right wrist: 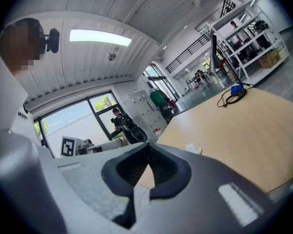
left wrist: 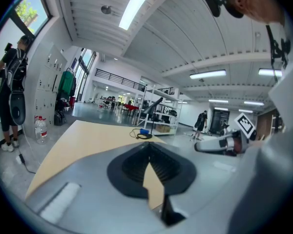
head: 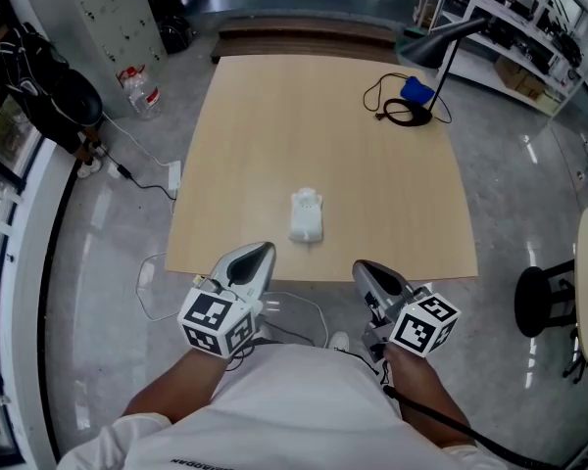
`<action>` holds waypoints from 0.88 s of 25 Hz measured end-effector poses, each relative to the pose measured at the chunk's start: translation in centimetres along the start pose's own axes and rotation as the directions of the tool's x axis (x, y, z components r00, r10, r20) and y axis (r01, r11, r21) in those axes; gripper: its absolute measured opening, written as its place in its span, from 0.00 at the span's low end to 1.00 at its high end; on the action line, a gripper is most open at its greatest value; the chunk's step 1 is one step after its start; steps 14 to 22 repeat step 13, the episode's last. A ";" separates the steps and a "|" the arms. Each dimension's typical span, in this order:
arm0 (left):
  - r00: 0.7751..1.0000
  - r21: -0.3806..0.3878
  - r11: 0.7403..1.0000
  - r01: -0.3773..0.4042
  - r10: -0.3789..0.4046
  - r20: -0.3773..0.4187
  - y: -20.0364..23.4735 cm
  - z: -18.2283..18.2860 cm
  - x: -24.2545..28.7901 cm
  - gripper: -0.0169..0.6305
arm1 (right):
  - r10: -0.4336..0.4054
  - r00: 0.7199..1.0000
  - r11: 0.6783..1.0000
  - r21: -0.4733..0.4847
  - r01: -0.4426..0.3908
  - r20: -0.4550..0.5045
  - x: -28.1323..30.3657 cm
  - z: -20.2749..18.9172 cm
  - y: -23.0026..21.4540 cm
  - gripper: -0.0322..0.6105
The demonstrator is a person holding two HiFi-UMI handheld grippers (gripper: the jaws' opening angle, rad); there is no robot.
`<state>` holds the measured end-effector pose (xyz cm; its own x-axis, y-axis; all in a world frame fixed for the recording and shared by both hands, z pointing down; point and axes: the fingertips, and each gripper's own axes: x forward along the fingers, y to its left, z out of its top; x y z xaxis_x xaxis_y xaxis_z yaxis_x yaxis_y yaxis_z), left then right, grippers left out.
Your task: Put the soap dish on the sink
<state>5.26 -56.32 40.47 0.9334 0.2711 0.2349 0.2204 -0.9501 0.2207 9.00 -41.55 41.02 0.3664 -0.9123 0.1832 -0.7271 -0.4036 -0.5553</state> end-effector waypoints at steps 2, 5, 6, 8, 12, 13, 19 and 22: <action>1.000 0.001 1.000 -0.001 0.001 0.001 0.1 0.2 0.0 0.04 | -0.001 1.000 1.000 0.000 0.001 0.001 0.0 0.1 0.0 0.05; 1.000 0.002 1.000 0.000 0.000 0.003 0.2 0.3 0.0 0.04 | 0.000 1.000 1.000 -0.003 0.000 0.001 0.2 0.3 0.1 0.05; 1.000 0.002 1.000 0.000 0.000 0.003 0.2 0.3 0.0 0.04 | 0.002 1.000 1.000 -0.004 -0.002 0.000 0.2 0.3 0.2 0.05; 1.000 0.000 1.000 0.001 -0.001 0.004 0.2 0.3 0.0 0.04 | 0.003 1.000 1.000 -0.004 -0.003 -0.004 0.2 0.2 0.1 0.05; 1.000 0.003 1.000 0.002 -0.002 0.009 0.3 0.5 0.1 0.04 | 0.005 1.000 1.000 -0.010 -0.005 -0.008 0.3 0.2 0.1 0.05; 1.000 0.004 1.000 0.002 -0.002 0.010 0.3 0.6 0.1 0.04 | 0.005 1.000 1.000 -0.011 -0.005 -0.009 0.4 0.3 0.2 0.05; 1.000 0.004 1.000 0.002 -0.002 0.010 0.3 0.6 0.1 0.04 | 0.005 1.000 1.000 -0.011 -0.005 -0.009 0.4 0.3 0.2 0.05; 1.000 0.004 1.000 0.002 -0.002 0.010 0.3 0.6 0.1 0.04 | 0.005 1.000 1.000 -0.011 -0.005 -0.009 0.4 0.3 0.2 0.05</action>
